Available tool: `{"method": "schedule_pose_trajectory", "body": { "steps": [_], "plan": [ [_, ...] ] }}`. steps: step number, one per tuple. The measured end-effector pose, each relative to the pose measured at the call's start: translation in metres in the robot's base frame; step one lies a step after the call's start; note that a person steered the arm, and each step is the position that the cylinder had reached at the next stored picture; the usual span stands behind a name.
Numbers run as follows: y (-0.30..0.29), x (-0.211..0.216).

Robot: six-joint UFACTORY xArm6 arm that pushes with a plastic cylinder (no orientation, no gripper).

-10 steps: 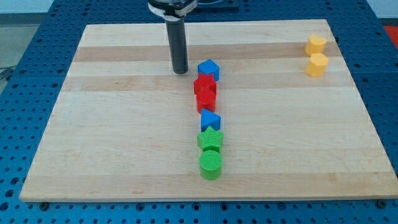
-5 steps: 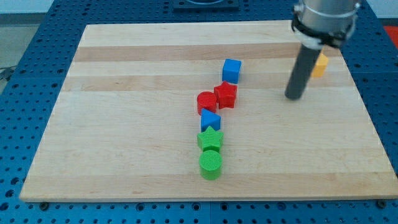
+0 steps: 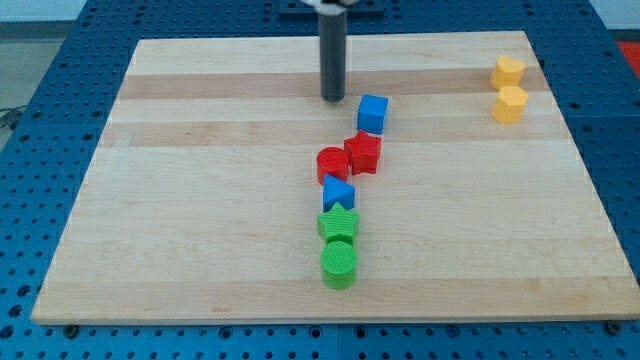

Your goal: Move the blue cube bottom right to red star

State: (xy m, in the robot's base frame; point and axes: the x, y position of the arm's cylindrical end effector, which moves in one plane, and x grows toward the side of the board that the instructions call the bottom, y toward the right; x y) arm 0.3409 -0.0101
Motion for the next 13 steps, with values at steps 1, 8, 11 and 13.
{"method": "schedule_pose_trajectory", "body": {
  "steps": [1, 8, 11, 13],
  "plan": [
    [0.002, -0.009],
    [0.049, 0.015],
    [0.114, 0.022],
    [0.066, 0.008]
  ]
}}
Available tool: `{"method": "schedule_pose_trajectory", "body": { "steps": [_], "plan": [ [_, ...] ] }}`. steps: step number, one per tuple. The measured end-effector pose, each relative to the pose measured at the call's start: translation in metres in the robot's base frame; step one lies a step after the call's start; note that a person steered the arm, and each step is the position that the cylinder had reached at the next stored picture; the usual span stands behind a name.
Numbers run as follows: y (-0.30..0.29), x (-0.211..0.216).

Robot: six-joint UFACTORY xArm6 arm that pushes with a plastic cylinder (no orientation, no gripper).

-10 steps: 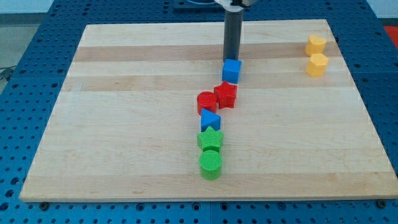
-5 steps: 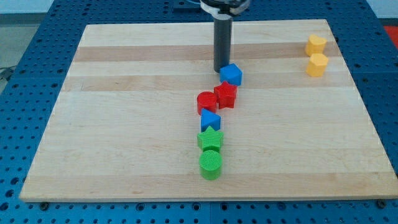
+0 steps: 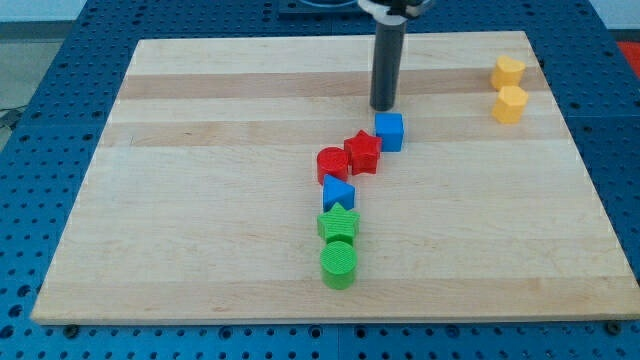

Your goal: Move the blue cube bottom right to red star

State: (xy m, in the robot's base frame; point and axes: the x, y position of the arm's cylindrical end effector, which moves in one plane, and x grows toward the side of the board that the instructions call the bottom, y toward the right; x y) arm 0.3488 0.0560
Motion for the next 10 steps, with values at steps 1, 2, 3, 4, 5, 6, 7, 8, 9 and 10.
{"method": "schedule_pose_trajectory", "body": {
  "steps": [1, 2, 3, 4, 5, 6, 7, 8, 9, 10],
  "plan": [
    [-0.007, 0.01],
    [-0.005, 0.034],
    [0.04, 0.069],
    [0.07, 0.082],
    [0.061, 0.076],
    [0.04, 0.072],
    [0.013, 0.053],
    [0.012, 0.089],
    [0.039, 0.139],
    [0.093, 0.165]
  ]
}}
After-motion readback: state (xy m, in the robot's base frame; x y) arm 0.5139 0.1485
